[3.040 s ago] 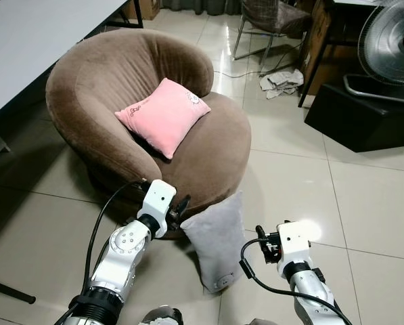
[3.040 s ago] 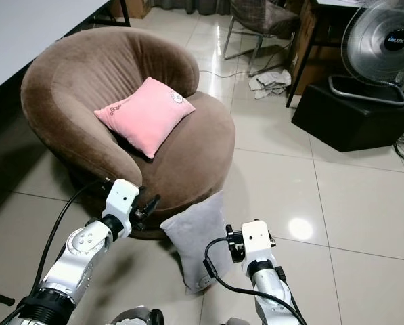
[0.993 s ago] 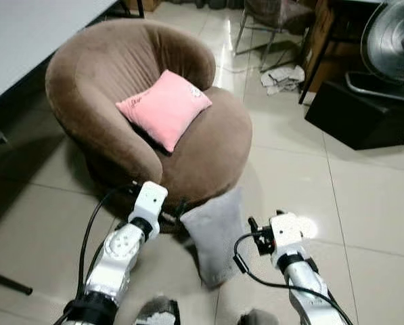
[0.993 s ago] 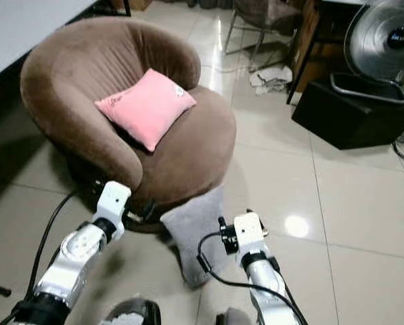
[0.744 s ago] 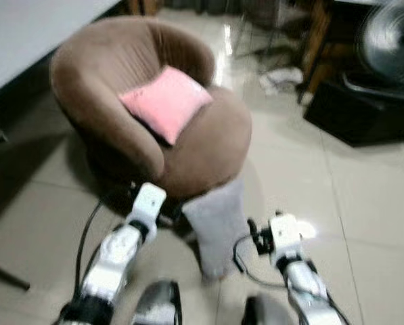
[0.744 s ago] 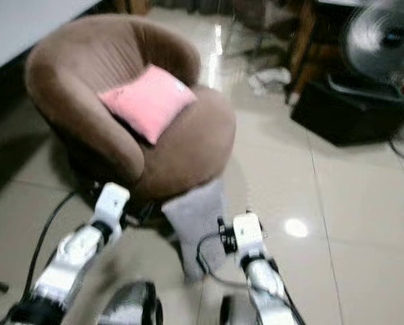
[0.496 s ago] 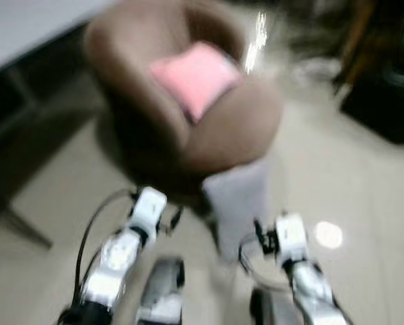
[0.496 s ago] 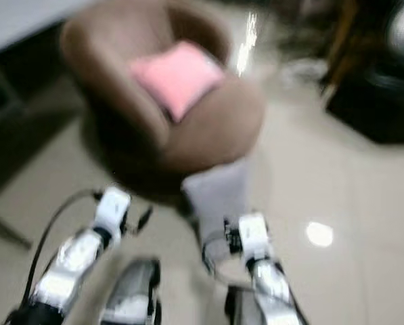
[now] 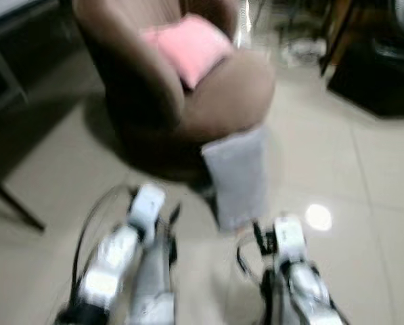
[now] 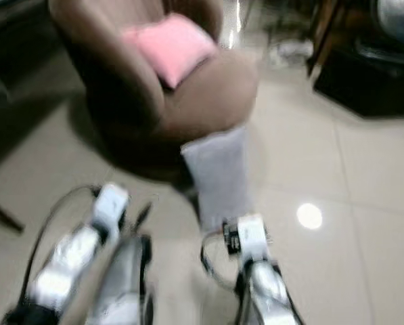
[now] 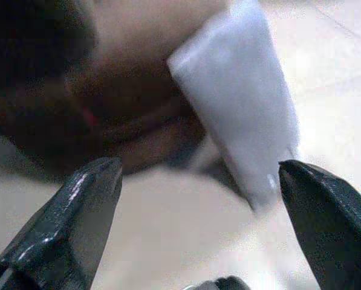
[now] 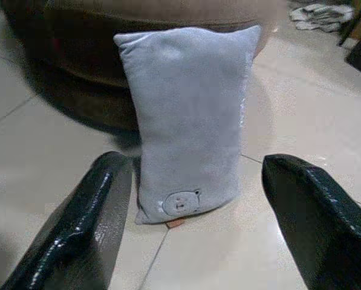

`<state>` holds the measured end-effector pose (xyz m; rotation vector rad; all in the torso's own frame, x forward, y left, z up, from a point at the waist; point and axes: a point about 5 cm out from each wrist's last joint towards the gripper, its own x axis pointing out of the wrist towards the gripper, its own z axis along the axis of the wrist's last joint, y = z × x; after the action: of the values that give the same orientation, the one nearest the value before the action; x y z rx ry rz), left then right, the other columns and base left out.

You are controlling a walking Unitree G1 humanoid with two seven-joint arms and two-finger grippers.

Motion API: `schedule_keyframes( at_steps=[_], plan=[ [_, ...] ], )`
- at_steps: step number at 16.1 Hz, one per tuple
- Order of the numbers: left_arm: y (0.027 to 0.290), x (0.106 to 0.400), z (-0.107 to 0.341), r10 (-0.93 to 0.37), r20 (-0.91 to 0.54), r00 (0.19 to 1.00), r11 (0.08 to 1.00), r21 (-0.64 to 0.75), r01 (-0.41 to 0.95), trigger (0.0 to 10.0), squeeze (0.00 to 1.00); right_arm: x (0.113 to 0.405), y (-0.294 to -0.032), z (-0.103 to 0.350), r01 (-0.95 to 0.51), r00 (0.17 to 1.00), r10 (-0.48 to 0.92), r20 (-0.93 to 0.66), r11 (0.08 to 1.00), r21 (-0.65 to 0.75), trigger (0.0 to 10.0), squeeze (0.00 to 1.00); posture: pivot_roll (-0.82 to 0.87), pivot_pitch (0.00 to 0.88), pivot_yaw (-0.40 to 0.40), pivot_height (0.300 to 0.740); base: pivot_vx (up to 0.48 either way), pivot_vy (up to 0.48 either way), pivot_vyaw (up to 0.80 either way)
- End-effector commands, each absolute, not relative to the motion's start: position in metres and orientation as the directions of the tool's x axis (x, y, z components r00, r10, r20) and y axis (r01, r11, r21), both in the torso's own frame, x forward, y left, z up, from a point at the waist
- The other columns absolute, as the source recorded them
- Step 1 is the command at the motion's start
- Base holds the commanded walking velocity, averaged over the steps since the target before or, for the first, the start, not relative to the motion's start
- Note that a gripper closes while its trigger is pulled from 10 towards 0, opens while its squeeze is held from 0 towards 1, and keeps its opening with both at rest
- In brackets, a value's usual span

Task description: Move the pillow to the sofa from floor

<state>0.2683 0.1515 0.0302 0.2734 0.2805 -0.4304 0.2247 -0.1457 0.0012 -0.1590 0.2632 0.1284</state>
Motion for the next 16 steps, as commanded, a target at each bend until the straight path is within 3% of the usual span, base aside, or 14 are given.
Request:
schedule_keyframes(
  at_steps=[1,16],
  plan=[
    [0.1525,0.2742,0.0369,-0.373,-0.31,0.874,0.87,0.21,0.446,10.0,0.0,0.2232,-0.1476,0.0005,-0.133,0.958,0.094,-0.272,0.983,-0.128,10.0,0.0,0.06,0.099,0.023,0.546,0.0,0.0,0.0],
    [0.1511,0.2764,0.0388,-0.376,-0.309,0.874,0.869,0.208,0.448,10.0,0.0,0.2201,-0.1432,-0.0027,-0.148,0.953,0.105,-0.285,0.98,-0.133,10.0,0.0,0.06,0.116,0.021,0.546,0.48,0.0,0.0]
  ],
)
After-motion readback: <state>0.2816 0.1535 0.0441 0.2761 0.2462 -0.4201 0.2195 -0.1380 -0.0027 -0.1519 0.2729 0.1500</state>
